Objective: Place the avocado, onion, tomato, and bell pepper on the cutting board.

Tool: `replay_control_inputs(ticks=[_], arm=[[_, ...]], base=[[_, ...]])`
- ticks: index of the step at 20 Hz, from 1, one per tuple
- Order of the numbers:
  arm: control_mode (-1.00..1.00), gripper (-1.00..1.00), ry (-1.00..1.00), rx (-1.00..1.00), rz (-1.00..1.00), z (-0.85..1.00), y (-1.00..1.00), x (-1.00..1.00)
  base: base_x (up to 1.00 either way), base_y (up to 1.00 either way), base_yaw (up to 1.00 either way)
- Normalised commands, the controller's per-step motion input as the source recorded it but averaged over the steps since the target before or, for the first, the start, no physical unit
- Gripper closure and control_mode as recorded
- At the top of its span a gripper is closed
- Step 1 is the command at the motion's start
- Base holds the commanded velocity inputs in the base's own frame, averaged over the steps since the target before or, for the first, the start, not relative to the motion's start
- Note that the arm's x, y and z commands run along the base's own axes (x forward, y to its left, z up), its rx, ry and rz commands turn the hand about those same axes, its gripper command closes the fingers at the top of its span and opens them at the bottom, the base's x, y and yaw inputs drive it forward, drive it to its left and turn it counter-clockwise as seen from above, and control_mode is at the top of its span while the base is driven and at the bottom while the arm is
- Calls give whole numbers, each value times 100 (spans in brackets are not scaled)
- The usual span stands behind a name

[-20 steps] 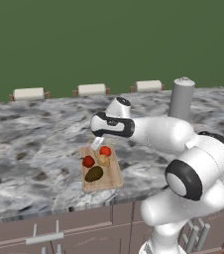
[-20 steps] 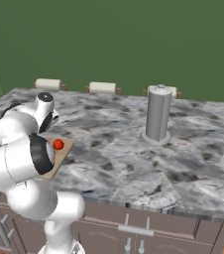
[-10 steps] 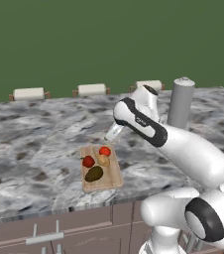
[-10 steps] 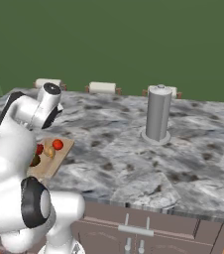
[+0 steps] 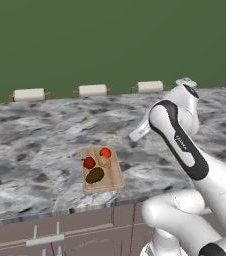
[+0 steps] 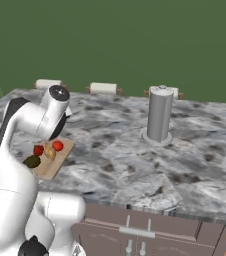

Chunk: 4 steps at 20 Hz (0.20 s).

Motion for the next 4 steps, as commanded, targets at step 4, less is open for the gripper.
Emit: replay_control_inputs(ticks=[4], arm=[[-100,-100,0,6,-15,40,-54,-56]], base=[[0,0,0]])
